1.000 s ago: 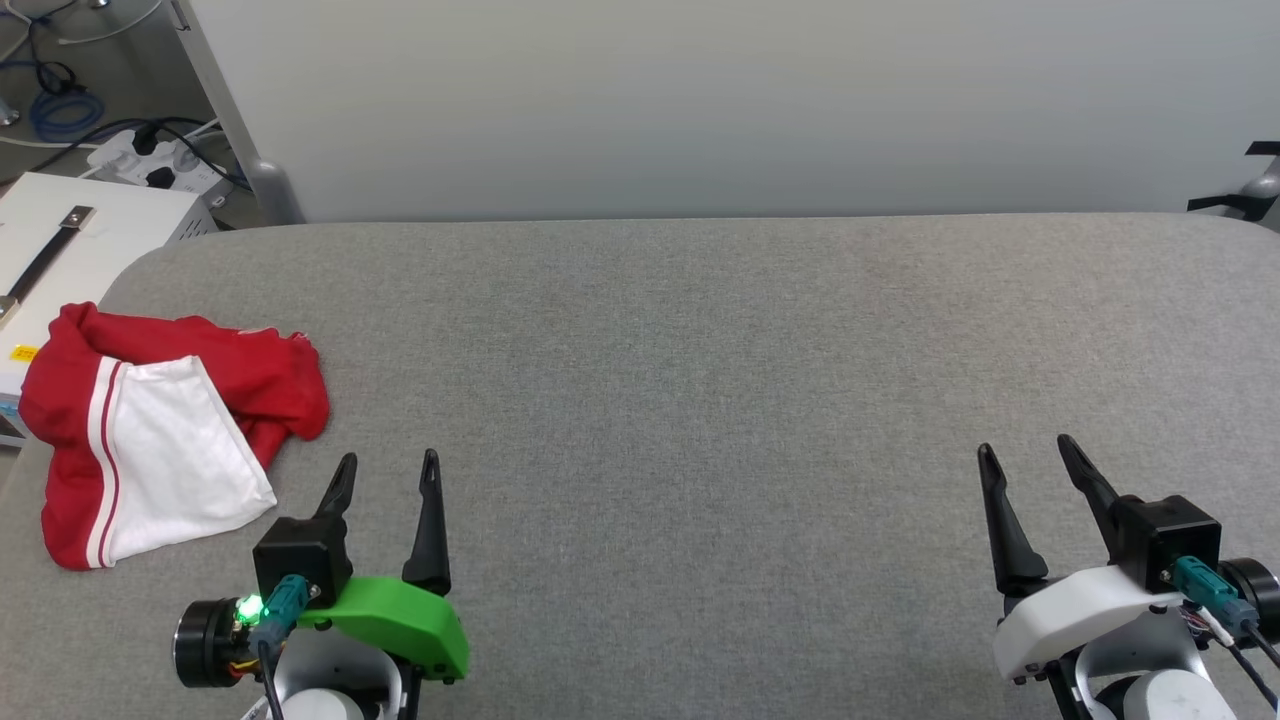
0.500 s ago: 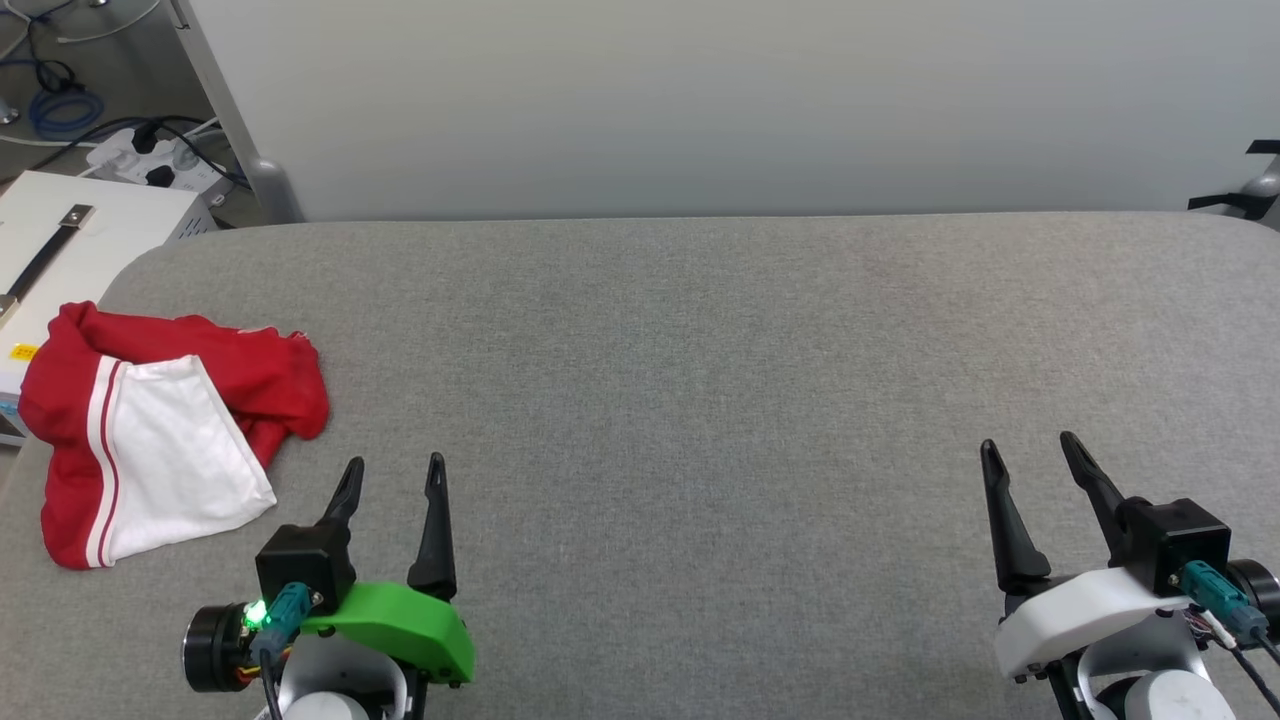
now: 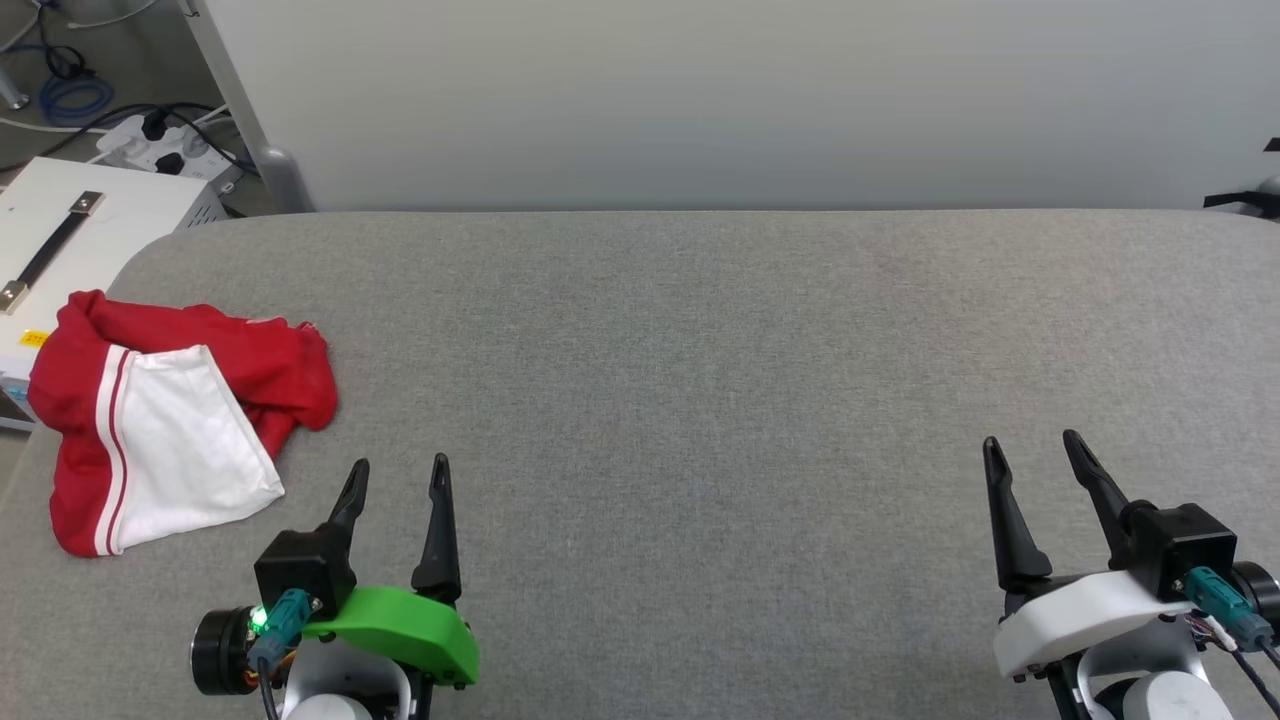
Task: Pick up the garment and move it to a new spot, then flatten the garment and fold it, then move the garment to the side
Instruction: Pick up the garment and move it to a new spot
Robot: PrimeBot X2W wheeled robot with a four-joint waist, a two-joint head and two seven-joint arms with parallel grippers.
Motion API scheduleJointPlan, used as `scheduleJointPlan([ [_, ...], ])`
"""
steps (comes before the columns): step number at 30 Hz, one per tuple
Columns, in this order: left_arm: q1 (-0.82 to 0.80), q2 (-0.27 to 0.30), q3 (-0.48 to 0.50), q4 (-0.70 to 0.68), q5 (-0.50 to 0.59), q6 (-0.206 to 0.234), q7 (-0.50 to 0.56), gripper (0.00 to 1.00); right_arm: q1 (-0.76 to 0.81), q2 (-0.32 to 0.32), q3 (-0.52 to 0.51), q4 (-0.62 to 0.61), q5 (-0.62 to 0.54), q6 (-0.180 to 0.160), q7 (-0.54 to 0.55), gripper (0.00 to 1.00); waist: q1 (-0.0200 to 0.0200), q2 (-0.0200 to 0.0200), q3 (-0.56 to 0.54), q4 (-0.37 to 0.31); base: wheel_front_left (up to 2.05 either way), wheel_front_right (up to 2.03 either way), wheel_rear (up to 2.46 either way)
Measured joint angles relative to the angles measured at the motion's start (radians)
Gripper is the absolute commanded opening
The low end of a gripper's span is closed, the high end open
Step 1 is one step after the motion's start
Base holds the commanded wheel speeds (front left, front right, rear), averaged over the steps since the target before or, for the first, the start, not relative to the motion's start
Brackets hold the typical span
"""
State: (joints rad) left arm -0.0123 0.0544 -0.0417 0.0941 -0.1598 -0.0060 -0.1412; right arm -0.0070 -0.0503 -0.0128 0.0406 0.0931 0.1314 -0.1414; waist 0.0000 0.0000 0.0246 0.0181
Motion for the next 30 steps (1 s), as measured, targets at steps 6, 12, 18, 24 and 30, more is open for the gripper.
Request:
scheduleJointPlan([
  [6,0.000,0.000,0.000,0.006,-0.006,-0.004,-0.012,1.00,0.000,0.000,0.013,0.002,0.002,0.000,-0.013,1.00,0.0000,0.0000,0.010,0.026,0.00,0.00,0.00],
  [12,-0.001,0.000,0.002,0.018,-0.018,-0.004,-0.030,1.00,0.004,0.001,0.051,0.006,0.007,0.000,-0.031,1.00,0.0000,0.0000,0.020,0.098,0.00,0.00,0.00],
  [18,-0.002,0.000,-0.001,0.023,-0.026,-0.005,-0.044,1.00,0.006,0.001,0.076,0.012,0.009,0.000,-0.041,1.00,0.0000,0.0000,0.025,0.165,0.00,0.00,0.00],
  [24,-0.002,0.000,-0.009,0.029,-0.049,-0.007,-0.055,1.00,0.006,0.001,0.090,0.020,0.010,0.000,-0.057,1.00,0.0000,0.0000,0.032,0.245,0.00,0.00,0.00],
  [30,-0.002,0.000,-0.019,0.030,-0.067,-0.007,-0.067,1.00,0.006,0.001,0.109,0.027,0.011,0.000,-0.067,1.00,0.0000,0.0000,0.038,0.326,0.00,0.00,0.00],
])
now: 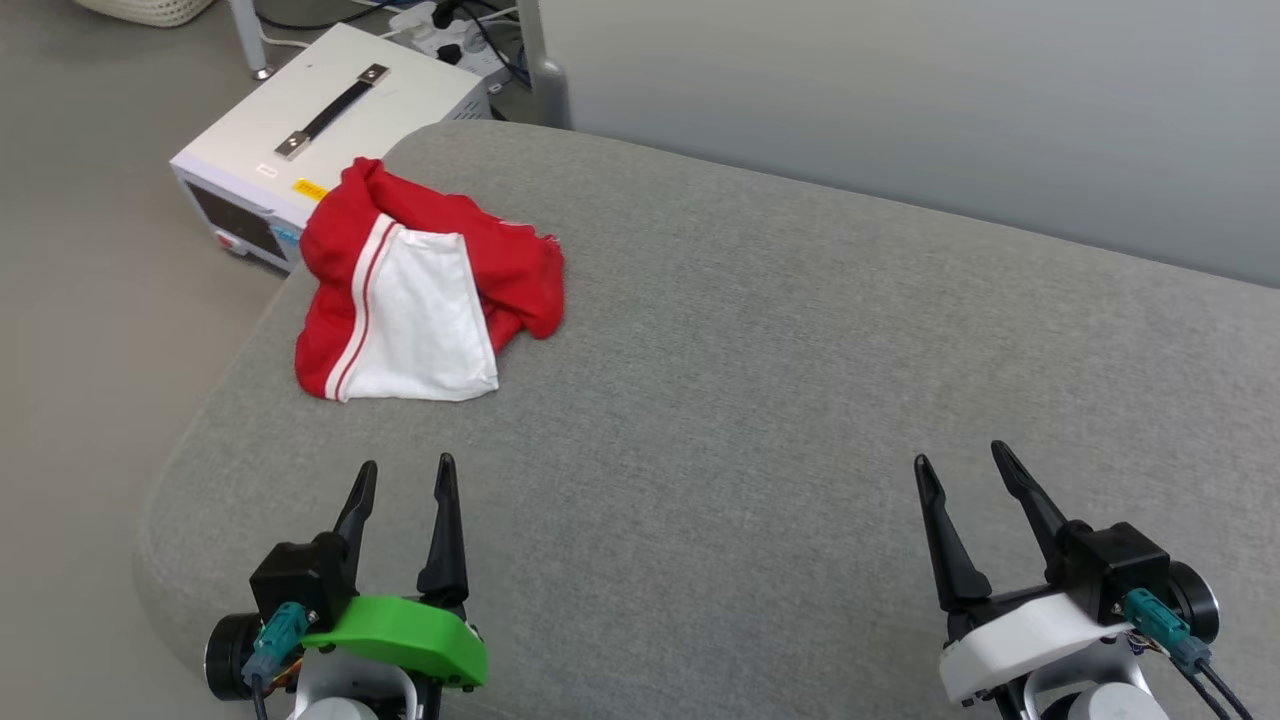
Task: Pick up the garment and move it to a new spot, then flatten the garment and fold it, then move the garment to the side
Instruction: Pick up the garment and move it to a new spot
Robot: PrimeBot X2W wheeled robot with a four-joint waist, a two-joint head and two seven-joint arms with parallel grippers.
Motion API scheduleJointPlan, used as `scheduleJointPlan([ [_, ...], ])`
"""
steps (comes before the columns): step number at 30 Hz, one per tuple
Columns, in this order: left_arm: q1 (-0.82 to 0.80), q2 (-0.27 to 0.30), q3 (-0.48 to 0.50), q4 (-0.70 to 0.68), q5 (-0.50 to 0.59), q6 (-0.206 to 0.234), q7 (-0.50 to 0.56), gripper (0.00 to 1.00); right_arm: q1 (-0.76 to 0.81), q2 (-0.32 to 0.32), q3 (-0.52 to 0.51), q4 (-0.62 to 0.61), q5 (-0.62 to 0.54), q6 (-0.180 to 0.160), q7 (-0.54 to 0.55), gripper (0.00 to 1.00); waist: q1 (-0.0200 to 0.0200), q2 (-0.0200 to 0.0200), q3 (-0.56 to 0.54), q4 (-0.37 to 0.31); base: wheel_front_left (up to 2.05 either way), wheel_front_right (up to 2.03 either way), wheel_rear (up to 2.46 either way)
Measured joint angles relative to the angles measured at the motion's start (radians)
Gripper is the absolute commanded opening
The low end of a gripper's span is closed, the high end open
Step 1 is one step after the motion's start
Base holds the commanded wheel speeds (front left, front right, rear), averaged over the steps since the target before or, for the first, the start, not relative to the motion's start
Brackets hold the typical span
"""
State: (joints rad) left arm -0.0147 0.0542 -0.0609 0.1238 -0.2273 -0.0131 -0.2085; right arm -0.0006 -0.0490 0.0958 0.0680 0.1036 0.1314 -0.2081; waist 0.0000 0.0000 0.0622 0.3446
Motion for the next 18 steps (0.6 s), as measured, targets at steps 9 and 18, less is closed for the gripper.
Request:
scheduleJointPlan([
  [9,0.000,0.000,-0.017,0.002,-0.022,-0.002,-0.022,1.00,0.000,0.001,0.016,0.006,0.005,0.000,-0.023,1.00,0.0000,0.0000,0.012,0.129,0.00,0.00,0.00],
  [18,-0.002,0.000,-0.032,0.004,-0.054,-0.002,-0.042,1.00,0.000,0.001,0.018,0.006,0.005,0.000,-0.043,1.00,0.0000,0.0000,0.033,0.210,0.00,0.00,0.00],
])
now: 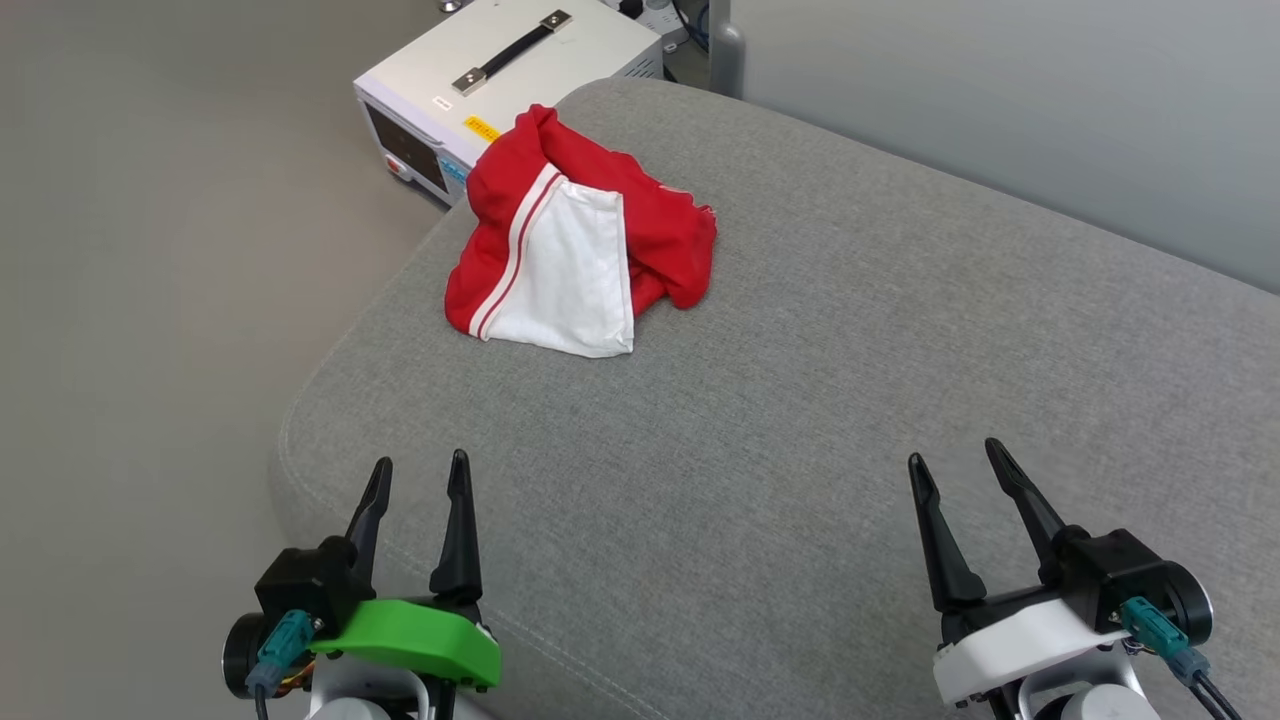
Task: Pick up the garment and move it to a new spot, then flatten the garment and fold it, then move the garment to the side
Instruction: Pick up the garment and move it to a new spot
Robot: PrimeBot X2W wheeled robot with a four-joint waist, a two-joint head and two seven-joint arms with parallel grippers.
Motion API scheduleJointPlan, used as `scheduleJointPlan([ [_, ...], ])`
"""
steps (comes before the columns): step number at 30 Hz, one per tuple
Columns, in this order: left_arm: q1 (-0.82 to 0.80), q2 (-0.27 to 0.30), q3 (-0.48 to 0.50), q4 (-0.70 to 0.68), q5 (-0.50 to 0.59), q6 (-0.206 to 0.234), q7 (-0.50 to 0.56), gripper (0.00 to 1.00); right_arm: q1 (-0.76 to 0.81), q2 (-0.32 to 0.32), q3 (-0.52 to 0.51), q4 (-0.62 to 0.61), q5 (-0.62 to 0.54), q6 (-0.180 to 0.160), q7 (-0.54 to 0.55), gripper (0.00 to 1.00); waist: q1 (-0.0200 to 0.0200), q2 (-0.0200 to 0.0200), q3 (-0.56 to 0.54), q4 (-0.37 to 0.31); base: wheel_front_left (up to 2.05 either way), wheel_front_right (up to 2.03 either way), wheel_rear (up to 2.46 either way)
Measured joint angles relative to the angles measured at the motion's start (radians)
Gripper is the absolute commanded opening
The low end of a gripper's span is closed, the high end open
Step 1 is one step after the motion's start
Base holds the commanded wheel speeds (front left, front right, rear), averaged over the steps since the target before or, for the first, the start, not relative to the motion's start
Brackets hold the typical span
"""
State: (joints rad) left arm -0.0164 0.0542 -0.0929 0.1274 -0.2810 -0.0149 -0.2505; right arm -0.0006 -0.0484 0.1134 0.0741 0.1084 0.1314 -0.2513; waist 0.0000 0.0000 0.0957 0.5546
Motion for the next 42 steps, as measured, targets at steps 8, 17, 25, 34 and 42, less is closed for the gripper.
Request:
scheduleJointPlan([
  [8,0.000,0.000,-0.003,0.002,-0.002,0.002,-0.005,1.00,0.000,0.000,0.002,0.001,-0.001,0.000,-0.001,1.00,0.0000,0.0000,0.015,0.023,0.00,0.00,0.00],
  [17,-0.039,0.000,0.021,0.038,-0.006,-0.012,-0.005,1.00,-0.003,-0.004,0.003,-0.012,-0.027,0.000,-0.001,1.00,0.0000,0.0000,0.048,-0.025,0.00,0.00,0.00],
  [25,-0.254,0.049,0.068,0.241,0.021,-0.088,-0.005,1.00,-0.034,-0.041,0.023,-0.059,-0.044,0.000,-0.003,1.00,0.0001,0.0000,0.125,-0.093,0.00,0.00,0.00],
  [34,-0.568,0.234,-0.017,0.474,-0.066,-0.113,0.176,1.00,-0.080,-0.074,0.036,-0.109,-0.061,0.000,-0.006,1.00,0.0001,0.0000,0.235,-0.176,0.00,0.00,0.00],
  [42,-0.668,0.341,-0.182,0.576,-0.299,-0.113,0.376,1.00,-0.099,-0.081,0.055,-0.120,-0.068,0.000,-0.006,1.00,0.0002,0.0000,0.322,-0.253,0.00,0.00,0.00],
])
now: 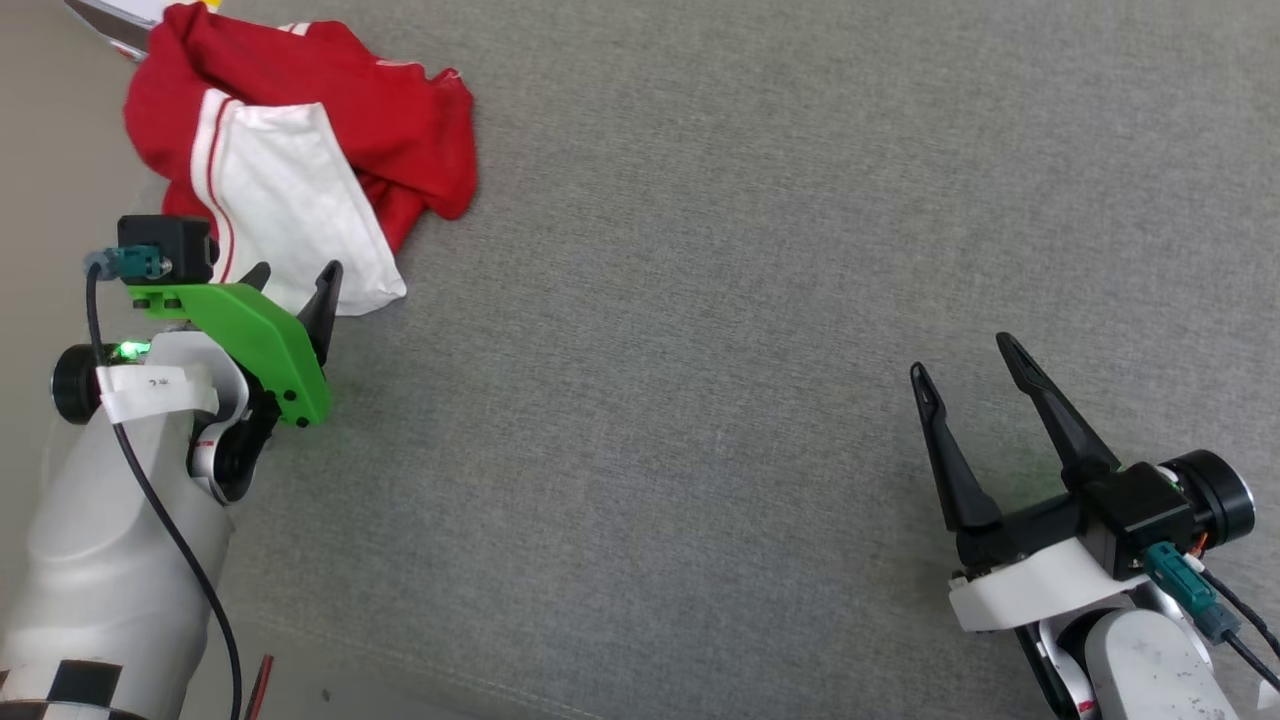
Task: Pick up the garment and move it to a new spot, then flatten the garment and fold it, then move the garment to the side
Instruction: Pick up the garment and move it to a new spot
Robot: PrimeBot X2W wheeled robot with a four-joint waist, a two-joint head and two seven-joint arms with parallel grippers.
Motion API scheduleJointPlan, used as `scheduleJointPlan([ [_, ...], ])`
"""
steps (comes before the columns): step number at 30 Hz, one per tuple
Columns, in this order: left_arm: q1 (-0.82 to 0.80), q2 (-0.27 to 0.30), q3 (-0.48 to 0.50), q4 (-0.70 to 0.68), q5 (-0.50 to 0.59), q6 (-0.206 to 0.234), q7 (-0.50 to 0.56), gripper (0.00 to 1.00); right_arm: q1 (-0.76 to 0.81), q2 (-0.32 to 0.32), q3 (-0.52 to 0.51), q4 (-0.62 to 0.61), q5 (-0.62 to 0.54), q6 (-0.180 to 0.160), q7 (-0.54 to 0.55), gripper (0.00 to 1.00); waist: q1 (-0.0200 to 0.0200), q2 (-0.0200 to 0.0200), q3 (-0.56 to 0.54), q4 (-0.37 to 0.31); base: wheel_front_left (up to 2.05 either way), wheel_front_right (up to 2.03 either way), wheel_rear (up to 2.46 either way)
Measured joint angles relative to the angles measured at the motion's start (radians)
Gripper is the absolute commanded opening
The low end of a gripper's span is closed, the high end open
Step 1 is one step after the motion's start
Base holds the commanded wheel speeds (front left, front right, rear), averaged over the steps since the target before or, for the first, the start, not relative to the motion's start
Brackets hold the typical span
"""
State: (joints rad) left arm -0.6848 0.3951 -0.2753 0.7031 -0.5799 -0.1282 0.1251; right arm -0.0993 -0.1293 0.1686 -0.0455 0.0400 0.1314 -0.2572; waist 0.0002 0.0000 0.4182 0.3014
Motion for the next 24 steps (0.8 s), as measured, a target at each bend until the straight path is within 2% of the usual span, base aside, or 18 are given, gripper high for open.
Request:
scheduleJointPlan([
  [10,-0.053,0.096,-0.132,0.065,-0.177,0.000,0.094,1.00,-0.017,-0.003,0.001,-0.005,-0.002,0.000,0.000,1.00,-0.0001,0.0001,0.075,-0.074,0.00,0.00,0.00],
  [12,-0.060,0.110,-0.158,0.061,-0.214,0.000,0.105,0.00,-0.017,-0.003,0.001,-0.003,-0.002,0.000,0.000,1.00,-0.0001,0.0001,0.080,-0.083,0.00,0.00,0.00],
  [16,-0.060,0.119,-0.208,0.048,-0.271,0.000,0.087,0.00,-0.018,-0.002,-0.007,0.005,-0.002,0.000,0.000,1.00,-0.0001,0.0001,0.070,-0.088,0.00,0.00,0.00],
  [24,-0.032,0.125,-0.283,0.058,-0.293,0.000,-0.045,0.00,-0.016,0.024,-0.017,0.033,0.003,0.000,0.000,1.00,-0.0001,0.0000,-0.006,-0.075,0.00,0.00,0.00],
])
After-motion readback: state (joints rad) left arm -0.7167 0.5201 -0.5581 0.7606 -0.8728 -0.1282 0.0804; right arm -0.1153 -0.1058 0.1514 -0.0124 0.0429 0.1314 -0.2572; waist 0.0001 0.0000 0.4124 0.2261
